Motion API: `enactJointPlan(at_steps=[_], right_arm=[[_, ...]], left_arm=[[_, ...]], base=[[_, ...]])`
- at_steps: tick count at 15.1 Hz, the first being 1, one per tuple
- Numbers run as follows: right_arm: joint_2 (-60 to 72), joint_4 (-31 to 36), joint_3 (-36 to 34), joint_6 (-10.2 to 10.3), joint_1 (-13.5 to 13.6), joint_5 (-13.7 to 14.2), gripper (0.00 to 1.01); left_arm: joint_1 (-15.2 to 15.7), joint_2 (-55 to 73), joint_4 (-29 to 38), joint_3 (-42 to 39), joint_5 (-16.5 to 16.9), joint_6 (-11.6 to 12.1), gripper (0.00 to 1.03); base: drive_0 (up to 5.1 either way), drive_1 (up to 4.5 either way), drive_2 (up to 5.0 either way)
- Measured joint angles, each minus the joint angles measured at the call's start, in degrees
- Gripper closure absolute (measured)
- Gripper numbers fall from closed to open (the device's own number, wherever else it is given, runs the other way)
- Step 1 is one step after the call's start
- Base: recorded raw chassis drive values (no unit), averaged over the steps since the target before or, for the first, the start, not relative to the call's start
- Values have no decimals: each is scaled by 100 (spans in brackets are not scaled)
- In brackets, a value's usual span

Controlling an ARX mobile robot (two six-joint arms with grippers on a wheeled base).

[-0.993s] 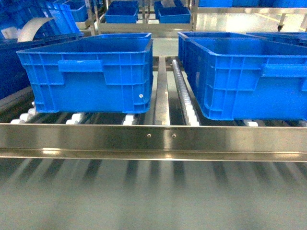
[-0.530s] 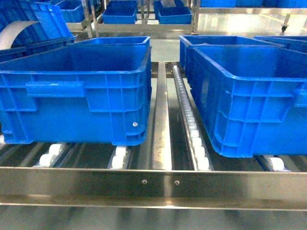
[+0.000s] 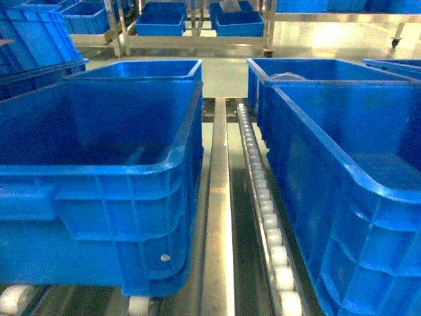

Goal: Sort blue parts and orange caps into right shelf containers

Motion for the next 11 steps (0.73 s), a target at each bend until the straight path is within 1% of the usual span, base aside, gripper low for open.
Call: enactJointPlan(at_steps=[11], right_arm=[[0, -13, 0, 0, 0, 0, 57]], left_arm=[[0, 0, -11, 0, 13, 0, 60]], base=[[0, 0, 0]])
